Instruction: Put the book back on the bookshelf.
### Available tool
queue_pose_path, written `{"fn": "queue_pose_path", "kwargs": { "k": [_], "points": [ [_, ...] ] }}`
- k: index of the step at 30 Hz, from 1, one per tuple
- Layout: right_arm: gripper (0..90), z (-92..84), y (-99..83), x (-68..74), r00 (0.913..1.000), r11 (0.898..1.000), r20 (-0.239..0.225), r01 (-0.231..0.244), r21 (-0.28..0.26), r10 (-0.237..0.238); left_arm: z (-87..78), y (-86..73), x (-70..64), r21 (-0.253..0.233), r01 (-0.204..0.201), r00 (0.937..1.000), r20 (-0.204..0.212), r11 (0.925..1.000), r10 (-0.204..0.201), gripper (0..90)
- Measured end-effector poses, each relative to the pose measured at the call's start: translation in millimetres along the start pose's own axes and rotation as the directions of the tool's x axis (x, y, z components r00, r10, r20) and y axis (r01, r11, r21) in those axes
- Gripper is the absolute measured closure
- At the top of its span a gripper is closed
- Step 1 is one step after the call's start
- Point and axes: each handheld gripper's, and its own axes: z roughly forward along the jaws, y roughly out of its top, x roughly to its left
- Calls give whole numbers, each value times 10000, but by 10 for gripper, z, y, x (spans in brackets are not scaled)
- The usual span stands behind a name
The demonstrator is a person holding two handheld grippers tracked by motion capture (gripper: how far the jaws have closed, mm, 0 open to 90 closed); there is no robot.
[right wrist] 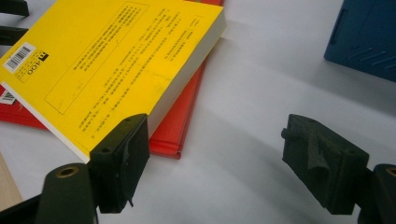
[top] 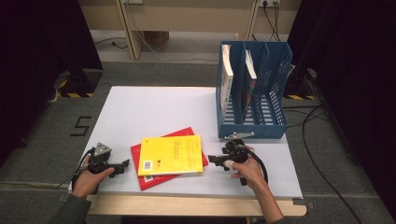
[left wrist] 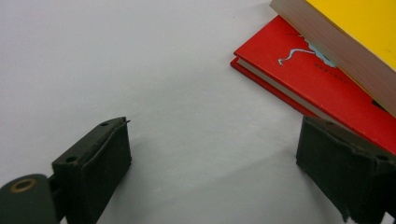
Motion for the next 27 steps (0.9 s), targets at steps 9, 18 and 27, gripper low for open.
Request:
{"fn": "queue_pose_path", "kwargs": {
  "k": [9, 18, 27],
  "points": [
    [238, 40, 3, 44, 9991, 9999, -404, -102, -56, 99, -13, 7, 15, -81, 115, 9999, 127, 9999, -114, 128],
    [238, 152, 42, 139, 9982, 10000, -590, -46, 31, 47, -127, 110, -279, -696, 7, 9959, 902, 9976, 56, 147],
    [234, 290, 75, 225, 9969, 9996, -763, 199, 175, -185, -115, 122, -416, -500, -475, 9957, 768, 9976, 512, 145]
  ]
}}
